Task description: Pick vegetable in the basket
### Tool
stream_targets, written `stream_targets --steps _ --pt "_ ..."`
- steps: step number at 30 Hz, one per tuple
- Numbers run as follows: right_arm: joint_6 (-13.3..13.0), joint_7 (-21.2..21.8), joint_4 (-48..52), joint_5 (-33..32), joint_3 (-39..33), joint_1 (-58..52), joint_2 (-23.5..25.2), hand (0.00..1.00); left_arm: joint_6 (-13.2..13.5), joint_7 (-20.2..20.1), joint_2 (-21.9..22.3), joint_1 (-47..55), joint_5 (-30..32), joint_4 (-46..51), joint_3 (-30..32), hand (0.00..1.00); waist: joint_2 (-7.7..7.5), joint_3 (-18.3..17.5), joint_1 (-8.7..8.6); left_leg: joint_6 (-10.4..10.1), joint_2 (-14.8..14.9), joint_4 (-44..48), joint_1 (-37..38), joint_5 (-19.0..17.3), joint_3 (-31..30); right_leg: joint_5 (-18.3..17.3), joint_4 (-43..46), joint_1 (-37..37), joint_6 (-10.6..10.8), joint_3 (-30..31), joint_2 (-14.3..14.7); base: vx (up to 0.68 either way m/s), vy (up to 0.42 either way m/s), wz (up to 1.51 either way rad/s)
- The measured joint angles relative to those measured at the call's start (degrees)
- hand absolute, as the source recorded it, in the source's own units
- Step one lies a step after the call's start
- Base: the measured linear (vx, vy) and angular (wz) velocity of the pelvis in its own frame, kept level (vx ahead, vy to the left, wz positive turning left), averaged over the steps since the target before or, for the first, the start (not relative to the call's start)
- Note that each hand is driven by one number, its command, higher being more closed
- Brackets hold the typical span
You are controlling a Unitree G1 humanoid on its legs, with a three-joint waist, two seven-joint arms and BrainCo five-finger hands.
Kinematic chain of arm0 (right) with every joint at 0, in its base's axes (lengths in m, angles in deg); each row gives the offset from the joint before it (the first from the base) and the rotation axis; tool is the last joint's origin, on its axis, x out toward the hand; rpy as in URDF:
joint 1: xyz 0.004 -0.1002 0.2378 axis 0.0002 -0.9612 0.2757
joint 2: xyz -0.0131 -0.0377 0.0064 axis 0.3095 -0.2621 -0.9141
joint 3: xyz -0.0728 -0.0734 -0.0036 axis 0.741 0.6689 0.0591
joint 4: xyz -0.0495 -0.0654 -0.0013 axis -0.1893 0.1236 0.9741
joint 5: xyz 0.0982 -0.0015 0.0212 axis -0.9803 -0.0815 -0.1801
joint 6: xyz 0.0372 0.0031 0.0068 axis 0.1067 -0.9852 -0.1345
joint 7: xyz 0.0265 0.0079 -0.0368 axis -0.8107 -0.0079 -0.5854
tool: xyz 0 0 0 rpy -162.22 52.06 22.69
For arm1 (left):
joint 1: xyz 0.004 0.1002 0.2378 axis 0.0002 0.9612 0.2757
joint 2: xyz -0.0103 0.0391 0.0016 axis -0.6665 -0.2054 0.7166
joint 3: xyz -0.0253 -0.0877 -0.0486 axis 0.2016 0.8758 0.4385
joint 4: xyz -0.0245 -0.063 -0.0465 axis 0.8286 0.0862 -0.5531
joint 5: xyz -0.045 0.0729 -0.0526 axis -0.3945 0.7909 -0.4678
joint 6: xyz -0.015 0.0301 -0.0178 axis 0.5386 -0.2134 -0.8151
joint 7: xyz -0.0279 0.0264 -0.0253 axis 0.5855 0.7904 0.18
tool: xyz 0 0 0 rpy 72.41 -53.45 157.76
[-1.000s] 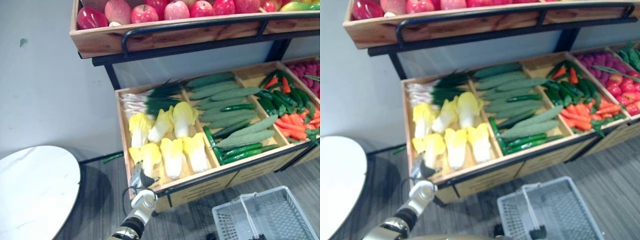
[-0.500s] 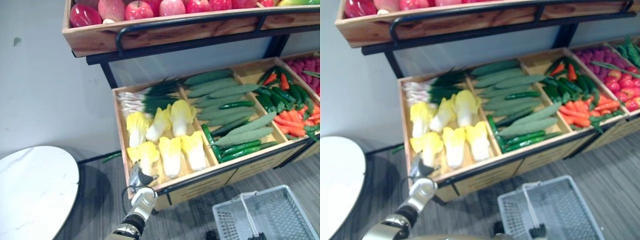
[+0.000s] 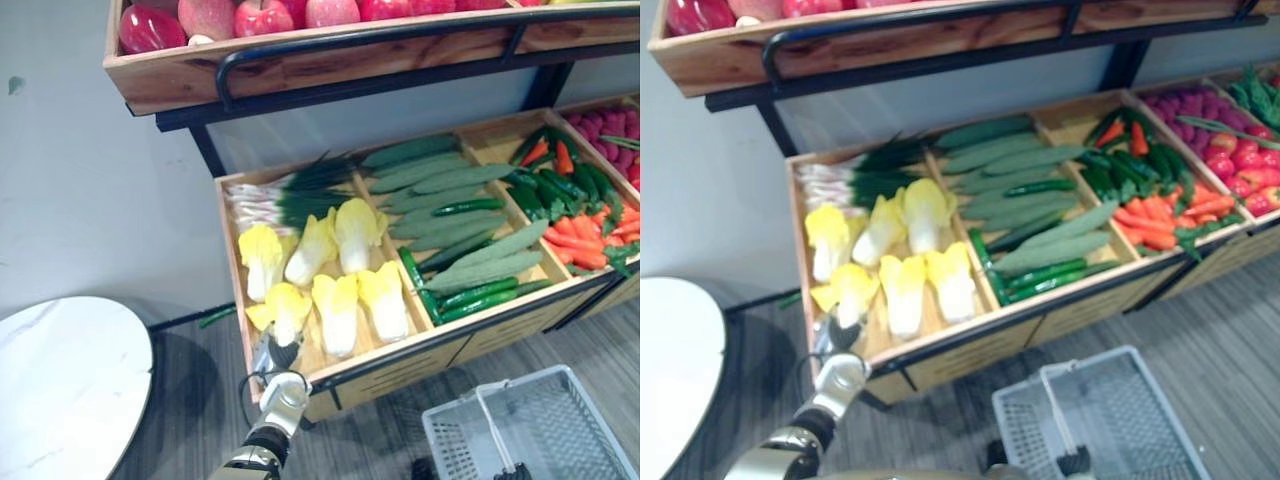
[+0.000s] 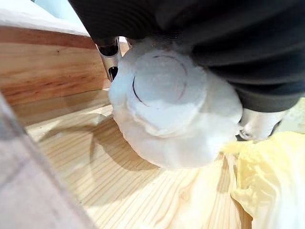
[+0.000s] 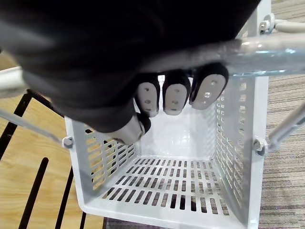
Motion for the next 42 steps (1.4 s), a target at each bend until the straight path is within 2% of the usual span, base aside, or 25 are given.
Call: stream_targets --steps 7,13,16,20,25,27,34,37,42 --pt "0.0 0.4 0.0 0.0 0.2 0.1 0.0 1.0 1.1 0.0 0.2 0.0 -0.8 0.0 0.1 1.0 -0.12 0.1 0.02 0.0 0.0 -0.1 0.0 0.0 0.0 -0.1 0.0 0.0 -0.1 -0.3 0.0 0.0 0.001 0.0" --pt "0.0 0.3 0.0 0.0 1.7 0.0 -0.1 1.0 1.6 0.0 0.1 -0.2 -5.1 1.4 -0.9 1.0 -0.41 0.3 -0.03 0.0 -0.1 -0.1 -0.2 0.0 -0.4 -0.3 0.0 0.0 0.2 -0.9 -0.1 0.0 0.001 0.02" --pt "0.0 0.3 0.0 0.0 1.6 -0.1 0.0 1.0 1.6 -0.3 -0.1 1.0 -5.6 5.0 -3.1 1.0 -0.73 0.5 -0.22 0.1 -0.3 0.0 -1.0 0.1 -1.6 -0.4 0.0 0.0 0.1 -1.8 -0.3 0.02 0.007 0.18" --pt "0.1 0.3 0.0 0.0 1.4 0.4 0.0 1.0 1.5 -2.7 -0.7 5.2 -6.7 13.8 -5.5 1.0 -1.32 0.8 -0.01 0.1 -0.6 -0.2 -1.2 0.1 -2.0 -0.2 0.0 -0.1 -0.2 -2.4 -0.6 0.06 0.02 0.1" --pt "0.2 0.3 0.1 0.1 -0.6 1.2 0.3 1.0 -0.3 -5.8 -1.3 9.5 -6.5 24.8 -7.0 1.0 -1.69 0.9 0.02 0.2 -1.0 -0.1 -2.0 0.1 -3.2 -0.3 0.0 -0.2 -0.1 -3.5 -1.1 0.06 0.024 0.13" --pt "0.4 0.2 0.1 0.1 -0.9 1.3 0.2 1.0 -1.4 -6.9 -1.7 11.6 -4.7 31.2 -7.0 1.0 -1.91 0.8 0.09 0.2 -1.1 0.0 -2.0 0.2 -3.2 -0.3 0.0 -0.2 -0.1 -3.5 -1.2 0.02 0.012 0.01" --pt "0.5 0.3 0.1 0.5 -1.9 1.0 0.2 1.0 -1.4 -7.3 -2.8 12.7 3.1 45.6 -7.2 1.0 -1.97 0.0 0.1 0.4 -1.3 1.0 -3.1 0.3 -4.3 -0.2 0.1 -0.3 -0.1 -4.3 -1.5 -0.02 -0.001 0.05" --pt "0.6 0.4 0.0 0.6 -2.8 1.0 0.1 1.0 -1.3 -7.3 -2.8 13.3 5.1 48.9 -7.3 1.0 -2.07 -0.4 0.13 0.6 -1.3 1.0 -3.2 0.4 -4.5 -0.1 0.3 -0.3 -0.1 -4.7 -1.5 -0.04 -0.002 0.06" --pt "0.6 0.7 0.0 0.6 -2.8 1.0 0.1 1.0 -1.3 -7.3 -3.1 14.3 5.2 51.1 -7.2 1.0 -2.33 -1.5 0.2 0.7 -1.4 1.0 -3.3 0.5 -4.6 0.0 0.3 -0.4 0.2 -4.7 -1.7 -0.03 0.001 0.01"
